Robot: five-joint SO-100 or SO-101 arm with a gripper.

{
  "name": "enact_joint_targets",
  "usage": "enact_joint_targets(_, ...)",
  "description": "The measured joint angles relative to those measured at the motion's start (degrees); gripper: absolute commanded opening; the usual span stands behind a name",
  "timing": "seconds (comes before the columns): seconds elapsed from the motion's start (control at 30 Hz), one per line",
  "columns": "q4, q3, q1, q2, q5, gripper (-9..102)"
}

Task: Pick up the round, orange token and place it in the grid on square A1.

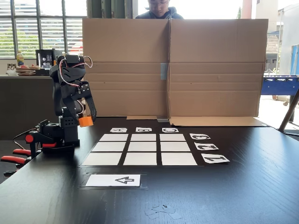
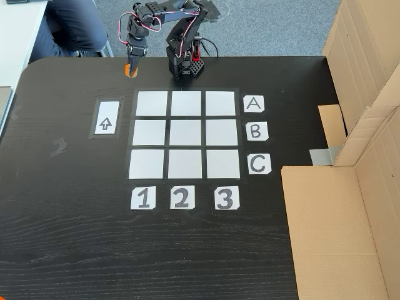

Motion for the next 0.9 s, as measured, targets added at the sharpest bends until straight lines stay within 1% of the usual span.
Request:
enact_joint_targets(0.2, 0.09, 8.53, -2.90, 5.89, -1.67, 8)
enact_joint_targets(0.5, -0.62, 14.41, -7.73, 5.62, -2.11, 7)
enact_joint_targets(0.9, -9.67, 19.51, -9.05, -1.85, -2.11, 7)
